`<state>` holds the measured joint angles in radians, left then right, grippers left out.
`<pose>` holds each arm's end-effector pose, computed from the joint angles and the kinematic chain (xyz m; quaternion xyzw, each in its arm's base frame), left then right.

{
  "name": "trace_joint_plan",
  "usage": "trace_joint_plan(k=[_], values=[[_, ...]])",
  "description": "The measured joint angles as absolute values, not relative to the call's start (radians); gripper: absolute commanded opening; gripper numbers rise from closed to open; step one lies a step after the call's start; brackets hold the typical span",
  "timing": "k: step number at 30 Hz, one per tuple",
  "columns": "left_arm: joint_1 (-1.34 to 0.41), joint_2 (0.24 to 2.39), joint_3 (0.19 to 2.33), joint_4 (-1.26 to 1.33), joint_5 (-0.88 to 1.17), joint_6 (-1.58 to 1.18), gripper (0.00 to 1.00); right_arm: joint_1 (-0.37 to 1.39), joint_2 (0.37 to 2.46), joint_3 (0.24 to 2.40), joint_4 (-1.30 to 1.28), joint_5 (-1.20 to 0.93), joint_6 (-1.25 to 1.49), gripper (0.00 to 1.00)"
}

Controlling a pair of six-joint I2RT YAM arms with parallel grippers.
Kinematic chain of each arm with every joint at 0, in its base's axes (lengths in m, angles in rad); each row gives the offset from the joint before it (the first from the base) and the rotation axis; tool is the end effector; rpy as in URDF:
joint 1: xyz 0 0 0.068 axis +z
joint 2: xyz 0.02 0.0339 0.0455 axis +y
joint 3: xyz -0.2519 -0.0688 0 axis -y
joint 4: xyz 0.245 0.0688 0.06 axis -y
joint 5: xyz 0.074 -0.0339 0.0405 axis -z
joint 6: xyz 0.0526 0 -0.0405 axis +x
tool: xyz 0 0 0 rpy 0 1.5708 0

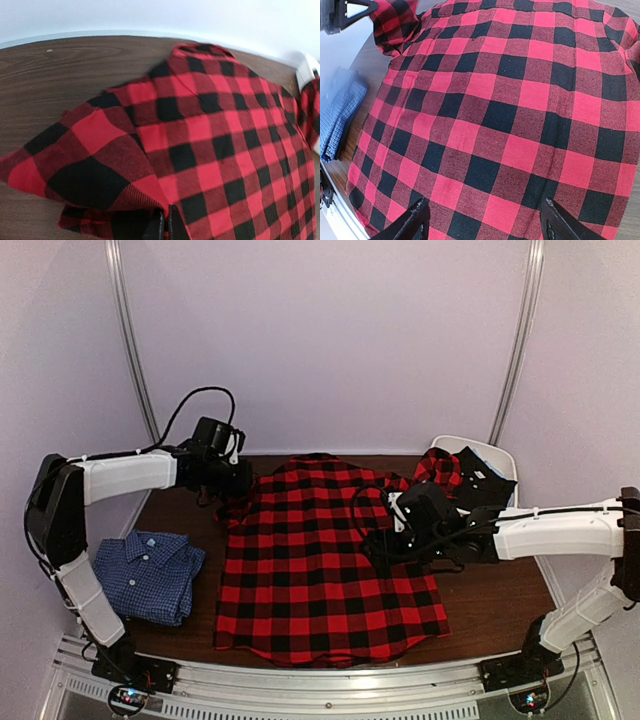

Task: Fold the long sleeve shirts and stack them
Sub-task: Place the sleeve at the center of the board.

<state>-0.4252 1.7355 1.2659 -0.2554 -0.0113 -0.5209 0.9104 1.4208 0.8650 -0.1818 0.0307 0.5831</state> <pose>0.3662 -0.1652 0.2207 -0.0459 0.9107 -0.1824 0.3677 0.1950 0.2484 0.1991 -0.1428 0.9032 0.2645 0.3065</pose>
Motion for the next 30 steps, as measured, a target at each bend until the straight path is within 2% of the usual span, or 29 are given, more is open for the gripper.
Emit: trace_joint_plan(k=[4, 7, 19, 24, 30], values=[[-0.550, 1.761, 1.266, -0.260, 0.022, -0.513, 0.43, 0.903, 1.421, 0.865, -0.182, 0.031, 0.583, 0.77], [-0.571, 1.776, 1.265, -0.268, 0.043, -0.514, 0.54, 0.900, 1.421, 0.865, -0.182, 0.031, 0.583, 0.77], [-0.498, 1.745, 1.286, -0.324, 0.006, -0.593, 0.57, 0.896, 1.421, 0.865, -0.181, 0.031, 0.583, 0.77], [-0.437, 1.829, 1.369, -0.337, -0.012, -0.625, 0.58, 0.891, 1.421, 0.865, -0.181, 0.031, 0.582, 0.77], [-0.322, 1.951, 1.373, -0.315, 0.033, -0.651, 0.58, 0.884, 1.414, 0.865, -0.182, 0.031, 0.582, 0.77]])
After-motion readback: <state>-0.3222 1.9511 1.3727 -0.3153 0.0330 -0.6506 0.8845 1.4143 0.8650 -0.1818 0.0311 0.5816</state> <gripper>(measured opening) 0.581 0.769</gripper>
